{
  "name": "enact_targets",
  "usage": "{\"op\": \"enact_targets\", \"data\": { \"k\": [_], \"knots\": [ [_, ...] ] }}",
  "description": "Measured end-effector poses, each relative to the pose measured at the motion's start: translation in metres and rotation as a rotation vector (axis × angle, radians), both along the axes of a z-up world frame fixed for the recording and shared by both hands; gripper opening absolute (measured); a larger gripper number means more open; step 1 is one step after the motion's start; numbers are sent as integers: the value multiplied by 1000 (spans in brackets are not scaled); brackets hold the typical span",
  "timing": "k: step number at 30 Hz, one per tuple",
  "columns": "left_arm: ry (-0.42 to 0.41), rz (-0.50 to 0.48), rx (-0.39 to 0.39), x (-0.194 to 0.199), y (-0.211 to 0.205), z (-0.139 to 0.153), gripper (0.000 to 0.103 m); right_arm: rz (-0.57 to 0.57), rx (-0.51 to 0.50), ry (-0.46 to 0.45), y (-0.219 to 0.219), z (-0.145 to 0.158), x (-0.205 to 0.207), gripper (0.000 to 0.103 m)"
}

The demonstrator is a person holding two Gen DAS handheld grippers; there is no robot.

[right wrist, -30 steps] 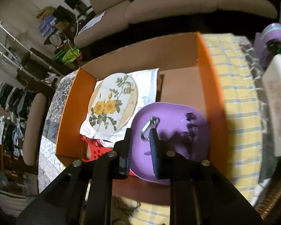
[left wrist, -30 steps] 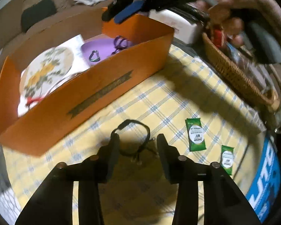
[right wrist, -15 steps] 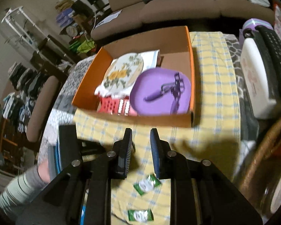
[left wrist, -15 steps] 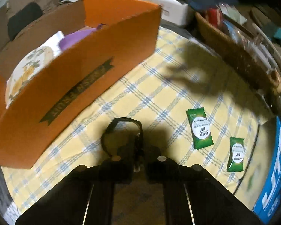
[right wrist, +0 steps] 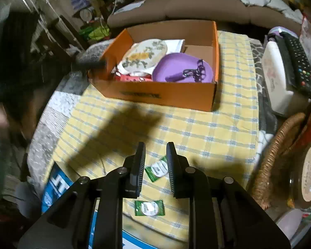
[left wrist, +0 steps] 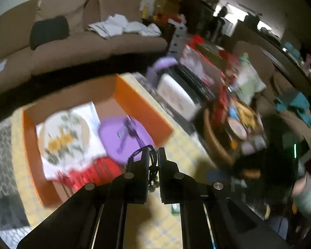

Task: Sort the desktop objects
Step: 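Lower the black cord loop into the box and open the left gripper, then grasp a green Centrum packet with the left gripper while the right gripper grasps another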

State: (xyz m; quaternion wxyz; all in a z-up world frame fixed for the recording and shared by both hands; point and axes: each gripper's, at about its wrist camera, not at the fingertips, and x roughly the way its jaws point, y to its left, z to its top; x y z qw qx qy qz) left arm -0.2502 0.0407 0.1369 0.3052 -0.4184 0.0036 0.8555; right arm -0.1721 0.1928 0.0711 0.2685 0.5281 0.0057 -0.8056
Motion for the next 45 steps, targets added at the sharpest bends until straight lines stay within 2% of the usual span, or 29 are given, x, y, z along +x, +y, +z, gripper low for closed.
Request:
{"op": "enact_targets", "data": {
  "k": [4, 7, 10, 12, 14, 16, 17, 19, 20, 21, 24, 27, 30, 34, 36, 37, 38, 39, 40, 45],
  "knots": [
    [-41, 48, -19, -48, 13, -5, 7, 2, 15, -11, -4, -11, 3, 21],
    [-87, 77, -56, -77, 28, -31, 7, 1, 38, -8, -7, -18, -1, 21],
    [-126, 99, -105, -87, 36, -62, 8, -2, 47, -11, -9, -26, -9, 21],
    [-135, 133, -124, -91, 35, -75, 20, -3, 48, -14, -11, -30, -15, 21],
    [-132, 165, -91, -90, 26, -76, 63, -4, 45, -10, -12, -32, -20, 21],
    [-126, 174, -55, -85, 16, -71, 68, -14, 37, -8, -12, -33, -23, 21],
    [-126, 171, -37, -80, 11, -67, 70, -16, 31, -7, -12, -33, -24, 25],
    [-97, 175, -26, -65, 3, -55, 71, -27, 30, -6, -10, -35, -22, 43],
    [-78, 156, -10, -51, -1, -48, 72, -27, 29, -6, -9, -36, -22, 57],
    [-67, 132, 5, -34, -4, -42, 72, -20, 38, -5, -9, -38, -20, 63],
    [-70, 71, 15, 16, -6, -42, 72, -22, 86, -21, -5, -47, -12, 63],
    [-128, -18, -40, 56, 11, -66, 72, -46, 71, -59, 7, -51, 2, 63],
    [-179, -79, -101, 73, 41, -95, 72, -62, 63, -87, 20, -51, 20, 63],
    [-190, -129, -193, 76, 76, -127, 71, -85, 64, -110, 37, -49, 46, 62],
    [-210, -139, -254, 70, 91, -145, 67, -102, 51, -118, 47, -47, 55, 62],
    [-217, -145, -265, 68, 93, -151, 60, -107, 44, -120, 51, -46, 59, 62],
    [-218, -147, -283, 68, 97, -157, 40, -111, 38, -122, 54, -44, 62, 62],
    [-231, -143, -291, 66, 97, -161, 28, -114, 31, -123, 57, -43, 64, 62],
    [-246, -143, -291, 66, 97, -165, 24, -114, 28, -122, 58, -42, 66, 62],
    [-244, -134, -267, 67, 95, -170, 24, -96, 28, -127, 56, -41, 64, 62]
  ]
}}
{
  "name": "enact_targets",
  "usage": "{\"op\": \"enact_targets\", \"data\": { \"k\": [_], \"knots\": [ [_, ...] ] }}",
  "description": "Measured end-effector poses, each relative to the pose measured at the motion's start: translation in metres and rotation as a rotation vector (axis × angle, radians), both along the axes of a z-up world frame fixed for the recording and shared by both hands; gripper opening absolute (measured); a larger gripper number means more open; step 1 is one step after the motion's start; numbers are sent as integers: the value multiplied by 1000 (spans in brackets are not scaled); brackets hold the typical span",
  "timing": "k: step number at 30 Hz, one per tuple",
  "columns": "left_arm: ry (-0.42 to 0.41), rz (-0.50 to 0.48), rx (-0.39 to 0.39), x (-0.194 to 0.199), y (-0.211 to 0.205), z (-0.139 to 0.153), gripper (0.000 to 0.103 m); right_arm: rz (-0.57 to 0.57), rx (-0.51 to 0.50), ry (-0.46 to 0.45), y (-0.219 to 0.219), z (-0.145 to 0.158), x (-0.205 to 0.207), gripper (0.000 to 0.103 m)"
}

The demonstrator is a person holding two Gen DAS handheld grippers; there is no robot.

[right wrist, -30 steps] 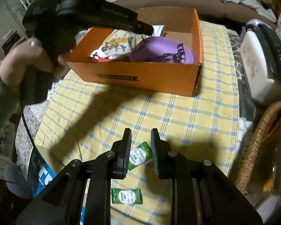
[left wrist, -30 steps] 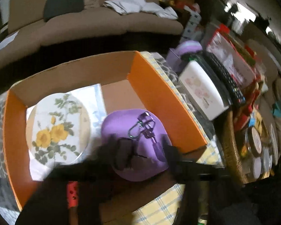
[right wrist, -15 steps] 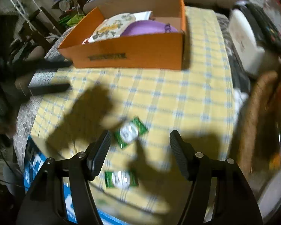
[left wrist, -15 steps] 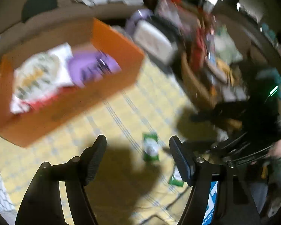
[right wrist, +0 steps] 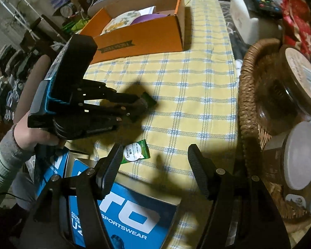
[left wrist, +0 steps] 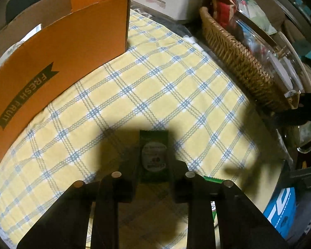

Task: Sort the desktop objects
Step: 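Grasp a green Centrum packet with the left gripper while the right gripper grasps another, then drop both green packets onto the purple plate in the box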

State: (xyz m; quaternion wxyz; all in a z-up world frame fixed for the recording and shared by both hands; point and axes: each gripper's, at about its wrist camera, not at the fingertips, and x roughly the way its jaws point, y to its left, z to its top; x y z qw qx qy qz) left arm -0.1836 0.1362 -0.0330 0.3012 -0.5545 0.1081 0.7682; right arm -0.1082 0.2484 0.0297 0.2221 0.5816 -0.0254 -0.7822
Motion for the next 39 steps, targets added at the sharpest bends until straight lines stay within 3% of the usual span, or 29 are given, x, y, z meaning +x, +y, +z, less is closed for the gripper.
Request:
{"op": "enact_targets", "data": {
  "k": [3, 5, 8, 12, 18, 26, 29, 35, 39],
  "knots": [
    [11, -3, -4, 1, 2, -1, 25, 21, -14, -23, -8, -4, 0, 62],
    [16, -8, -23, 2, 6, -3, 35, 33, -26, -45, -13, -8, 1, 61],
    [34, -20, -48, 2, 9, -4, 28, 55, -11, -70, -23, -15, 2, 60],
    [25, 20, -4, -4, -13, 1, 23, 102, 14, -113, -42, -29, 0, 59],
    [22, 112, 99, -4, -64, 25, 22, 183, 142, -130, -75, -51, 0, 60],
    [41, 154, 134, 6, -112, 48, 22, 241, 258, -193, -101, -70, -6, 62],
    [45, 157, 158, 7, -114, 51, 22, 242, 295, -174, -101, -64, -6, 44],
    [81, 153, 221, 4, -119, 82, 22, 208, 256, -103, -93, -28, -11, 42],
    [109, 178, 235, -21, -121, 108, 22, 178, 168, 0, -92, 37, -39, 42]
  ]
}}
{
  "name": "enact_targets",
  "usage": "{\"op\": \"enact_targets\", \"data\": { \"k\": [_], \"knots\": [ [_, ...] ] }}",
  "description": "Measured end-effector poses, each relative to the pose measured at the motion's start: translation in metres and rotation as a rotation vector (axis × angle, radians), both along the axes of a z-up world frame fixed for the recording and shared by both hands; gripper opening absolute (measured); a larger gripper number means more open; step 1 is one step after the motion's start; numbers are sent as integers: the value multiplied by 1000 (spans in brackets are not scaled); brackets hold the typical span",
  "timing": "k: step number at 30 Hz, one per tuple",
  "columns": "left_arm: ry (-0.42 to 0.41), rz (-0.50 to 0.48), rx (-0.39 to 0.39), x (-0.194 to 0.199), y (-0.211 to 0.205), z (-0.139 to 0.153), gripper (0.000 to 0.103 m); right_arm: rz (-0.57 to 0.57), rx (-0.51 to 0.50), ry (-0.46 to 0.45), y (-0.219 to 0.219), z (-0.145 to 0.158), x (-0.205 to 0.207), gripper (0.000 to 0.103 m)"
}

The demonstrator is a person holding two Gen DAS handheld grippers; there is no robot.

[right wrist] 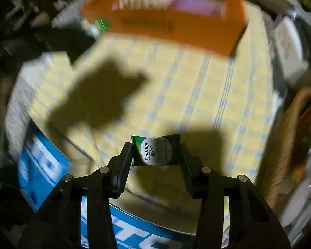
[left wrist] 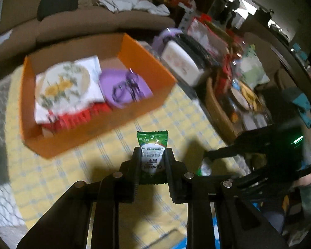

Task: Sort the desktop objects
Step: 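Drop both green packets onto the purple plate in the box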

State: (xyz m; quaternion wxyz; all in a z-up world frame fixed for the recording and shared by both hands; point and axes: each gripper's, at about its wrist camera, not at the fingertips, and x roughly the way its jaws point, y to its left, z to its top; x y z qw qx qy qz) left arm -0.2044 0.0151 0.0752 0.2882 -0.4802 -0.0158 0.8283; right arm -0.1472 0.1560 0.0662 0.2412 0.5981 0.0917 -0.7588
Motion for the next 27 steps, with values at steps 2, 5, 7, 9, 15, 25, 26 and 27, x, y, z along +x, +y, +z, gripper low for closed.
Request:
{"op": "enact_targets", "data": {
  "k": [2, 5, 7, 9, 15, 25, 26, 27],
  "knots": [
    [17, 39, -22, -22, 2, 10, 22, -12, -22, 51, -2, 25, -22, 42],
    [20, 100, -24, -57, 6, 17, 22, -38, -37, 117, -18, 46, -73, 43],
    [7, 132, -2, -78, 8, 18, 22, -54, -34, 146, -22, 47, -108, 43],
    [-16, 153, 8, -102, 13, 13, 21, -84, -32, 147, -26, 37, -135, 43],
    [-109, 178, 54, -152, 16, -18, 23, -118, -80, 131, -22, -1, -187, 43],
    [-97, 230, 13, -156, 13, -23, 67, -123, -58, 188, -17, -19, -199, 62],
    [-86, 231, 10, -152, 11, -20, 67, -140, -70, 193, -12, -14, -196, 62],
    [-70, 224, 7, -142, 7, -13, 67, -150, -107, 193, -6, -9, -191, 62]
  ]
}}
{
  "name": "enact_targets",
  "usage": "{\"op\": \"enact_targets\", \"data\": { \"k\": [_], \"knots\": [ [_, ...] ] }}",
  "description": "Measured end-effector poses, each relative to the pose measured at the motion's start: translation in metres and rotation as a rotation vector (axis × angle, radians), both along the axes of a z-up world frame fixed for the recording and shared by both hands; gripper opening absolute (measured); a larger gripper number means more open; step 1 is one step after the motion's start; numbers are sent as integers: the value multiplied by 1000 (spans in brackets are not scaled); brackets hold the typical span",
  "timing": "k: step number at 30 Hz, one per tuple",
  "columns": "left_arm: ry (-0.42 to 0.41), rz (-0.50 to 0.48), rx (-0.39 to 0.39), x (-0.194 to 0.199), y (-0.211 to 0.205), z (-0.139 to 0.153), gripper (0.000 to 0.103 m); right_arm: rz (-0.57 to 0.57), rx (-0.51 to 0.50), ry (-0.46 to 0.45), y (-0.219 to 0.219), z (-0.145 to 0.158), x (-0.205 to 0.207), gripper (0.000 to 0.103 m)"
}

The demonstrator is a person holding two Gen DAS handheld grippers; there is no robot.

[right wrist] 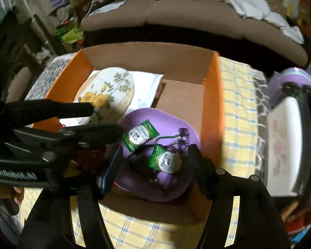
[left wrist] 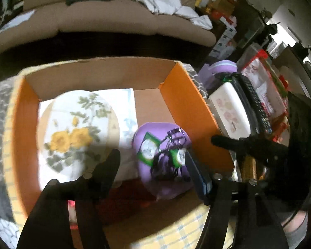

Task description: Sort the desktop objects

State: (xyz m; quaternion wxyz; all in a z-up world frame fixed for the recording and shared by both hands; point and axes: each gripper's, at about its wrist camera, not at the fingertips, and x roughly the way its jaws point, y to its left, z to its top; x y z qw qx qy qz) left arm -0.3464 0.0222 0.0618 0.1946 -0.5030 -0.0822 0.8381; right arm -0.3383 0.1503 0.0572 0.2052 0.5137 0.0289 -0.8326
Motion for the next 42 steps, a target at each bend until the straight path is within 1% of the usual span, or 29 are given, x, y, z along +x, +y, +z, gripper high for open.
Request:
{"op": "enact_targets", "data": {
  "k": [1, 2, 4, 5, 6, 7, 9, 11, 12, 15, 17, 18, 22, 26, 29, 31, 35, 39, 42],
  "knots": [
    [12, -9, -3, 8, -3, 5, 69, -3, -24, 1, 4, 4, 4, 62],
    [40, -19, -5, 26, -10, 14, 74, -3, -38, 8, 8, 11, 15, 63],
    [78, -24, -14, 53, -19, 24, 81, 7, -39, 25, 11, 20, 33, 65],
    [103, -25, -28, 73, -24, 30, 85, 11, -37, 37, 12, 25, 43, 71],
    [116, -24, -35, 87, -27, 33, 86, 14, -33, 52, 12, 30, 55, 78],
    [127, -21, -42, 99, -30, 36, 89, 19, -37, 61, 12, 34, 64, 81],
    [143, -14, -62, 129, -36, 40, 95, 30, -38, 60, 8, 40, 84, 92],
    [168, 19, -87, 156, -44, 45, 103, 25, -40, 69, 5, 47, 103, 97],
    [178, 32, -87, 165, -49, 47, 103, 23, -49, 76, 3, 51, 114, 103],
    [182, 81, -83, 191, -62, 49, 103, 5, -36, 95, -1, 61, 142, 103],
    [185, 114, -124, 208, -68, 47, 103, -11, -34, 105, -4, 66, 160, 103],
    [188, 128, -133, 215, -71, 47, 103, -13, -37, 107, -4, 68, 167, 103],
    [181, 172, -113, 243, -84, 46, 103, -23, -54, 119, -5, 73, 198, 103],
    [186, 212, -162, 274, -87, 44, 103, -55, -55, 141, -3, 76, 227, 103],
    [178, 234, -137, 293, -88, 40, 103, -83, -50, 149, 0, 71, 249, 103],
    [181, 248, -140, 304, -87, 38, 103, -101, -28, 160, 1, 67, 263, 103],
    [166, 271, -133, 330, -83, 21, 103, -144, 4, 169, 7, 54, 293, 103],
    [147, 256, -155, 349, -72, 2, 103, -183, 50, 181, 12, 35, 319, 103],
    [140, 265, -165, 358, -68, -10, 103, -210, 45, 169, 17, 21, 331, 103]
  ]
}}
